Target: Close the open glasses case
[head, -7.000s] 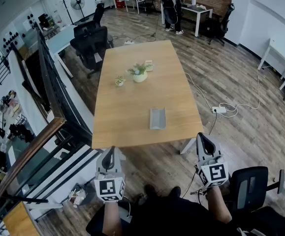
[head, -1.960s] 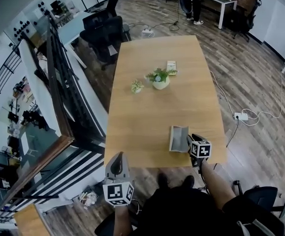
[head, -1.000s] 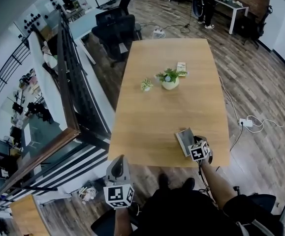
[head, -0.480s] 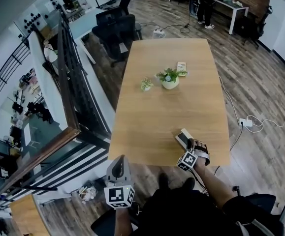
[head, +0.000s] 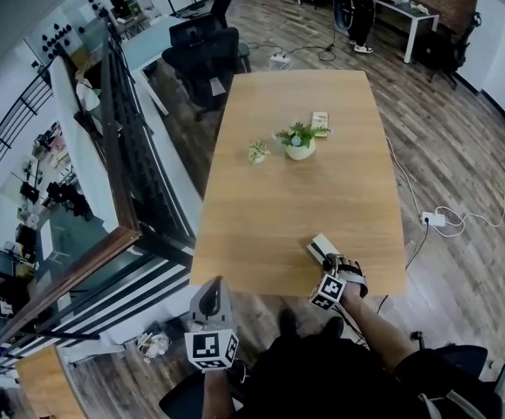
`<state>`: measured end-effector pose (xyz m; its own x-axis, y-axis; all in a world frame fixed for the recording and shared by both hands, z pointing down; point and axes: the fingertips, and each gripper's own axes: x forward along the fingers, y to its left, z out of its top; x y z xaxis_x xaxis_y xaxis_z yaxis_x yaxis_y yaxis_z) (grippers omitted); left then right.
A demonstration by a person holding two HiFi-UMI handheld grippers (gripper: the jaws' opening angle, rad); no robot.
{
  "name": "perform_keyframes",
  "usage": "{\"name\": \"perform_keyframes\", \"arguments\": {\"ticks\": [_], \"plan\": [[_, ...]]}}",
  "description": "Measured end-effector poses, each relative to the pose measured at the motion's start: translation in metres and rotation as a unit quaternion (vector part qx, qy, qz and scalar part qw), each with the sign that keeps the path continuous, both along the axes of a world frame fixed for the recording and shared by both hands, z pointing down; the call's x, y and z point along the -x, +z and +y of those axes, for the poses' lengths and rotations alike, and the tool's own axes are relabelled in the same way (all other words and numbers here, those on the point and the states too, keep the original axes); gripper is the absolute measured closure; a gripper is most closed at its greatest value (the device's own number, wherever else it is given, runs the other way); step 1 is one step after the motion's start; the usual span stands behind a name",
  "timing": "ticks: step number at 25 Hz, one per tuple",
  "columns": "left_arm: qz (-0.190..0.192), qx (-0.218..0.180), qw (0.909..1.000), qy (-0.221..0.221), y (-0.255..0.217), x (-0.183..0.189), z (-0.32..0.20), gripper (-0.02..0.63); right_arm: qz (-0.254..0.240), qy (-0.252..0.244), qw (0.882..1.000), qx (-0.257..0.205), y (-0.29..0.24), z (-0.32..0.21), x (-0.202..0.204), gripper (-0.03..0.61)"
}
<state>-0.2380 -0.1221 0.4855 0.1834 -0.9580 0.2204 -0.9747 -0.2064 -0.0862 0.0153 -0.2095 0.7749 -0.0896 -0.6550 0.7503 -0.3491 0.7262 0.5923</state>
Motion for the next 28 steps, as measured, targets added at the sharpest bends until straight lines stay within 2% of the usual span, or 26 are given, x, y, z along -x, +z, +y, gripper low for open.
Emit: {"name": "perform_keyframes", "arguments": {"ticks": [5, 8, 11, 12, 13, 15, 28], "plan": [[0.002, 0.004, 1.0, 0.003, 0.001, -0.004, 0.0, 0.615, -0.045, 0.012, 0.998, 0.037, 0.004, 0.005, 0.001, 0.468], [0.001, 0.002, 1.0, 0.0, 0.0, -0.002, 0.0, 0.615, -0.098, 0.03, 0.992, 0.071, 0.002, 0.004, 0.006, 0.465], [0.002, 0.0, 1.0, 0.001, 0.0, -0.003, -0.001, 0.615, -0.175, 0.067, 0.973, 0.131, 0.007, 0.006, 0.009, 0.482], [0.001, 0.0, 1.0, 0.002, 0.0, -0.004, -0.002, 0.615, -0.201, 0.088, 0.965, 0.146, 0.009, 0.004, 0.007, 0.533], [0.0, 0.0, 1.0, 0.002, -0.001, -0.004, -0.001, 0.615, -0.225, 0.11, 0.955, 0.157, 0.009, 0.002, 0.005, 0.559], [-0.001, -0.001, 1.0, 0.0, -0.003, -0.004, 0.001, 0.615, -0.258, 0.137, 0.941, 0.169, 0.009, 0.0, 0.002, 0.563], [0.0, -0.016, 0.9999, 0.0, -0.009, -0.008, -0.002, 0.615, -0.279, 0.146, 0.936, 0.158, 0.008, -0.002, 0.002, 0.563]]}}
